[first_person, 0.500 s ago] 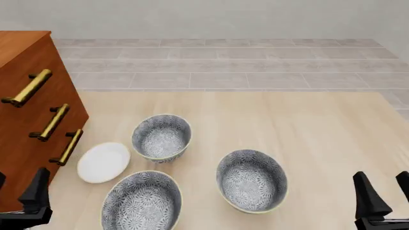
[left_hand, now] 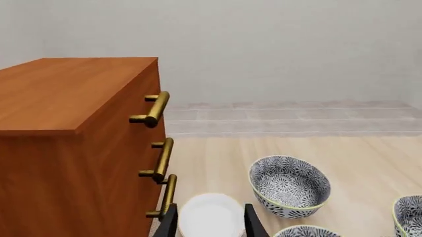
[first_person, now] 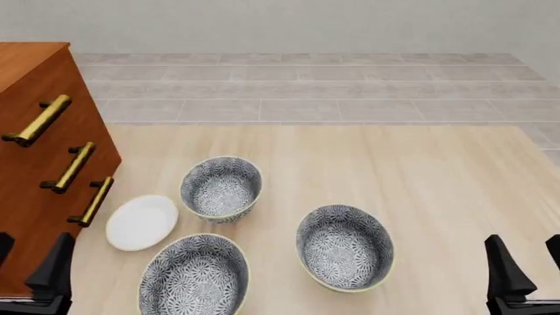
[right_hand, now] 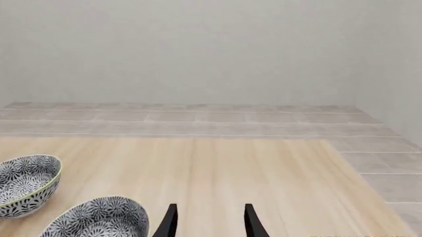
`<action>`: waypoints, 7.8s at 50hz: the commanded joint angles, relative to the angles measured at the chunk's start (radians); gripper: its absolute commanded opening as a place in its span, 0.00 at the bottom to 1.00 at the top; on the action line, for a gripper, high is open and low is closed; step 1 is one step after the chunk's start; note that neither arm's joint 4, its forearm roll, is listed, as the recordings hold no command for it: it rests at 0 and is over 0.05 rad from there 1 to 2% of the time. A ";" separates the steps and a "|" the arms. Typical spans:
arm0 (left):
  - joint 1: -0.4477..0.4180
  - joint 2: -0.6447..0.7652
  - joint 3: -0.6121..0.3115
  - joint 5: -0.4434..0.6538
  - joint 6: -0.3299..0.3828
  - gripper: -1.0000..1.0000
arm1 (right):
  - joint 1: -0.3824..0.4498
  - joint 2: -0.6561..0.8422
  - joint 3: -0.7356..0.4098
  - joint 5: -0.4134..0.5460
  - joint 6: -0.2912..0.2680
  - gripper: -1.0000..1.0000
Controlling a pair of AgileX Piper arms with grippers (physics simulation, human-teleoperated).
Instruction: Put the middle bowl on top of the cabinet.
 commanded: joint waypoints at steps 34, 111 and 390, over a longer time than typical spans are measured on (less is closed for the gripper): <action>-0.318 0.410 -0.367 0.134 -0.073 1.00 | -0.026 0.013 0.009 -0.007 0.000 1.00; -0.763 1.109 -0.811 0.255 -0.176 1.00 | -0.047 0.034 0.011 -0.027 -0.004 1.00; -0.727 1.036 -0.778 0.113 -0.335 0.00 | -0.040 0.071 0.011 -0.045 -0.001 1.00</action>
